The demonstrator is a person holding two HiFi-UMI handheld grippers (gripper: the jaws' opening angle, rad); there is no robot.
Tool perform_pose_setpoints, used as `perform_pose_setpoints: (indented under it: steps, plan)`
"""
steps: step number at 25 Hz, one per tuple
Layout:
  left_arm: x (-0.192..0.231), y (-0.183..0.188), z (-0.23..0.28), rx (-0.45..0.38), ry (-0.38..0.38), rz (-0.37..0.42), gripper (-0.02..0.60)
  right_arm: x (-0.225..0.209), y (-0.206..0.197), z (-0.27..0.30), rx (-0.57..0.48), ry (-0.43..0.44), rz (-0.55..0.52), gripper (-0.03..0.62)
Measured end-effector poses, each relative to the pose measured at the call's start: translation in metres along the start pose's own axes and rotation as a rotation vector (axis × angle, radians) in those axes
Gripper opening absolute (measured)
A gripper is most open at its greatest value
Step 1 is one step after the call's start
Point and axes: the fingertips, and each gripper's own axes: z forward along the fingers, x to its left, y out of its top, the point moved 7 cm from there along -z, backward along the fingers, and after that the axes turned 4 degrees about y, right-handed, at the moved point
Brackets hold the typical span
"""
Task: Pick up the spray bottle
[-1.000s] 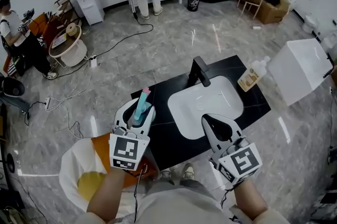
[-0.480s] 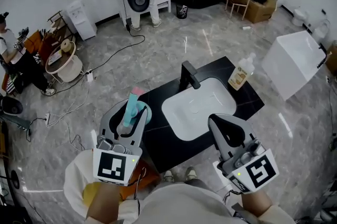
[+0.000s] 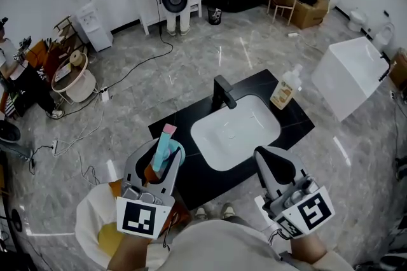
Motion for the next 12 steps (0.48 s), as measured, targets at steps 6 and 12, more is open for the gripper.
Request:
perform_pose_setpoints:
  steps: [6,12]
  plan:
    - [-0.007,-0.015,-0.002,0.030,0.004,-0.023,0.164,0.007,-0.022,-0.004,0.073,0.021,0.022,0.027]
    - [-0.013,-0.028,0.000,0.068,-0.009,-0.044,0.163,0.007,-0.027,-0.002,0.085,0.027,0.002,0.028]
